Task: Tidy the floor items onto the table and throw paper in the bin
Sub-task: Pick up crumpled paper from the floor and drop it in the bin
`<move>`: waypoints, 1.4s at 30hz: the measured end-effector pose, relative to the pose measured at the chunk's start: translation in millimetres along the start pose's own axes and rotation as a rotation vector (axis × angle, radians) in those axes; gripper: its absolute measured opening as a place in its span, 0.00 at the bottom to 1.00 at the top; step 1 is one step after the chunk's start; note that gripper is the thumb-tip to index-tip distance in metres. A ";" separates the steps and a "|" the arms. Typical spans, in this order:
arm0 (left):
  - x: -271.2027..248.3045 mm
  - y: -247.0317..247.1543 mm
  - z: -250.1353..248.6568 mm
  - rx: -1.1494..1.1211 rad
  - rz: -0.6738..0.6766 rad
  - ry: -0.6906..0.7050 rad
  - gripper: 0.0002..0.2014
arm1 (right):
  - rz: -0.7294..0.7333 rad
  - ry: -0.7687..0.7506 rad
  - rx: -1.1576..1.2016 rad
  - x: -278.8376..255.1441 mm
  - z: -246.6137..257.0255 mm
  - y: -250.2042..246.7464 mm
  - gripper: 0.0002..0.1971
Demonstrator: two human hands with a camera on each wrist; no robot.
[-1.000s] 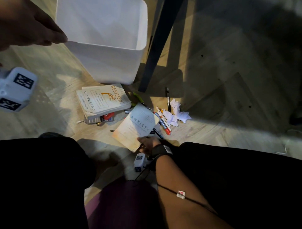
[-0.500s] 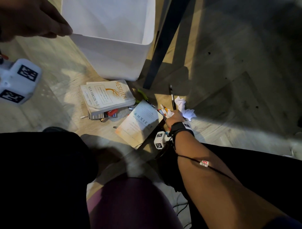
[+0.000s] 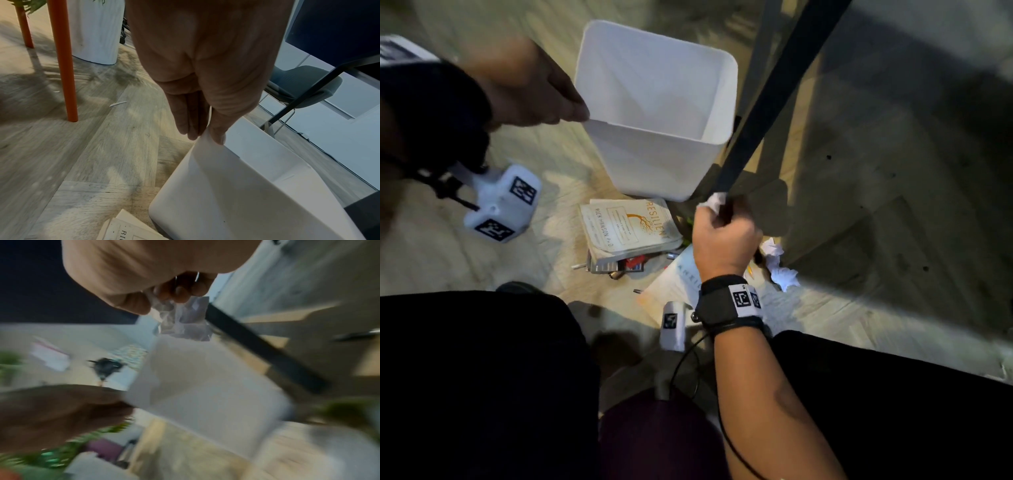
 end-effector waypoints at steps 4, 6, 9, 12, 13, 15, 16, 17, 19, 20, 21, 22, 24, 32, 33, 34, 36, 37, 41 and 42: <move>-3.8 -4.2 -4.6 0.107 -0.062 0.011 0.08 | 0.017 -0.394 0.250 6.6 115.6 7.0 0.02; -3.1 -7.2 -5.0 0.111 -0.089 -0.008 0.10 | 0.049 -0.438 0.291 19.0 141.7 17.7 0.02; -7.2 -8.1 -9.5 0.108 -0.085 0.002 0.10 | 0.213 -0.421 0.151 43.2 149.1 55.4 0.06; -7.3 -5.3 -7.8 0.066 -0.059 -0.021 0.08 | 0.276 -0.365 -0.045 60.6 125.6 77.9 0.19; -7.5 -4.8 -9.0 0.055 -0.056 -0.021 0.08 | 0.258 -0.320 -0.033 64.7 114.6 74.9 0.21; -7.3 -3.5 -9.3 0.051 -0.050 -0.015 0.07 | 0.193 -0.224 0.042 67.4 86.2 58.3 0.19; -7.3 -2.7 -9.0 0.051 -0.045 -0.012 0.07 | 0.148 -0.193 0.076 66.5 69.5 45.0 0.16; -7.4 -2.1 -8.8 0.049 -0.042 -0.013 0.07 | 0.085 -0.169 0.090 66.0 49.5 28.9 0.12; -7.4 -0.9 -10.5 0.056 -0.038 -0.008 0.08 | -0.058 -0.116 0.035 64.2 -2.7 -6.3 0.04; -8.0 -2.0 -10.5 0.071 -0.038 -0.001 0.08 | -0.106 -0.078 -0.025 60.9 -32.2 -20.0 0.01; -8.5 -2.6 -11.2 0.079 -0.040 0.007 0.08 | -0.133 -0.027 -0.079 58.1 -62.9 -31.8 0.01; -7.9 -2.5 -11.2 0.082 -0.040 0.013 0.09 | -0.152 0.042 -0.114 57.7 -96.5 -43.0 0.02; -7.8 -1.0 -11.0 0.072 -0.027 0.017 0.08 | -0.146 0.269 -0.176 56.9 -163.6 -59.6 0.11; -0.6 7.4 6.3 -0.086 -0.030 -0.022 0.09 | 0.525 0.766 -0.836 50.1 -316.1 -26.7 0.38; 0.4 8.5 12.0 -0.095 -0.028 -0.041 0.11 | 0.553 0.743 -0.880 54.8 -319.8 -21.6 0.38; 1.4 11.7 17.0 -0.108 -0.002 -0.047 0.13 | 0.572 0.717 -0.896 57.8 -316.1 -18.8 0.36; 17.8 22.5 42.4 -0.140 0.046 -0.060 0.20 | 0.597 0.692 -0.877 58.7 -309.1 -17.3 0.29; 15.8 23.5 37.9 -0.165 0.051 -0.066 0.20 | 0.594 0.716 -0.874 56.2 -310.7 -21.1 0.26; 1.9 14.8 13.3 -0.195 0.004 -0.078 0.04 | 0.438 0.845 -0.793 39.7 -316.4 -52.1 0.37; 1.4 13.1 11.3 -0.187 -0.007 -0.068 0.03 | 0.378 0.865 -0.738 37.0 -315.0 -59.1 0.36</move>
Point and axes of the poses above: each hand's wrist, its own x-axis towards the middle knuckle, its own y-axis out of the palm, z = x × y, the point moved 8 cm from there along x, towards the middle knuckle, and after that the axes turned 3 degrees about y, right-handed, at the moved point
